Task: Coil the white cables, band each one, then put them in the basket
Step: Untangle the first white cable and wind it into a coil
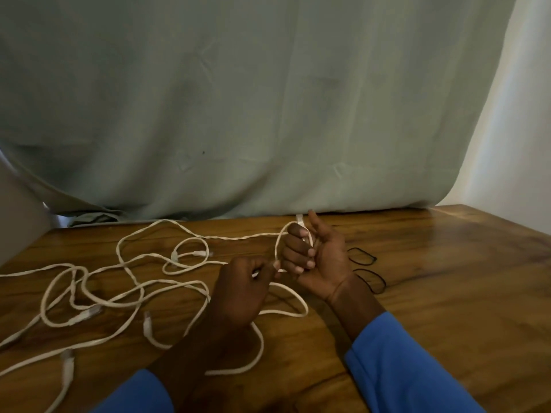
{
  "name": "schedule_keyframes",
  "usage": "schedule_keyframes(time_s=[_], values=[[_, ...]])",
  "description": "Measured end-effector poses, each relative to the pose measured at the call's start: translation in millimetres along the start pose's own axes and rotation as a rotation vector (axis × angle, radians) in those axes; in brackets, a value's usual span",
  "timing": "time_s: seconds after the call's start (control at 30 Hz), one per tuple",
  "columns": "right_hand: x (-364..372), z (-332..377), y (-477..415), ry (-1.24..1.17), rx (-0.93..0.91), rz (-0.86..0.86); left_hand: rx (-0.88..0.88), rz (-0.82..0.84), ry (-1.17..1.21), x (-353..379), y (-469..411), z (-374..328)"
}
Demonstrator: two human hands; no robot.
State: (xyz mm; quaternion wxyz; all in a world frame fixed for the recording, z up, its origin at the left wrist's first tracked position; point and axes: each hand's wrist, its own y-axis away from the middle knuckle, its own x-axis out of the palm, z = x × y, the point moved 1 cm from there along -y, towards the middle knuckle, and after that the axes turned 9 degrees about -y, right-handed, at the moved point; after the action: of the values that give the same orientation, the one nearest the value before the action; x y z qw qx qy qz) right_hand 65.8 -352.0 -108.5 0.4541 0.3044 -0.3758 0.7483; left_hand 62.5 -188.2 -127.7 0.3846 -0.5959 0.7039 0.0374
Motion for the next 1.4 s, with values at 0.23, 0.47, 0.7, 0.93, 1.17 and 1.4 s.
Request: schedule_keyframes(time_s=[0.23, 0.47, 0.7, 0.93, 1.17, 1.4], values=[[-2, 20, 2, -0.016, -0.099, 0.062, -0.226, 0.558, 0.425, -22, -8, 2], [6, 16, 9, 0.094, -0.155, -0.110, -0.414, 0.533, 0.695, -29, -7, 9], [15, -3, 8, 0.178, 0.187, 0.050, 0.008, -0.006, -0.094, -25, -22, 20], [28, -3, 9, 0.468, 0.240, 0.017, -0.362, 0.252, 0.157, -67, -31, 23], [39, 16, 24, 1.029, -0.293, -0.318, -0.246, 0.403, 0.081, -113, -32, 54], [39, -29, 17, 1.164, -0.206, -0.265, -0.212, -0.209, 0.392, -61, -33, 32]])
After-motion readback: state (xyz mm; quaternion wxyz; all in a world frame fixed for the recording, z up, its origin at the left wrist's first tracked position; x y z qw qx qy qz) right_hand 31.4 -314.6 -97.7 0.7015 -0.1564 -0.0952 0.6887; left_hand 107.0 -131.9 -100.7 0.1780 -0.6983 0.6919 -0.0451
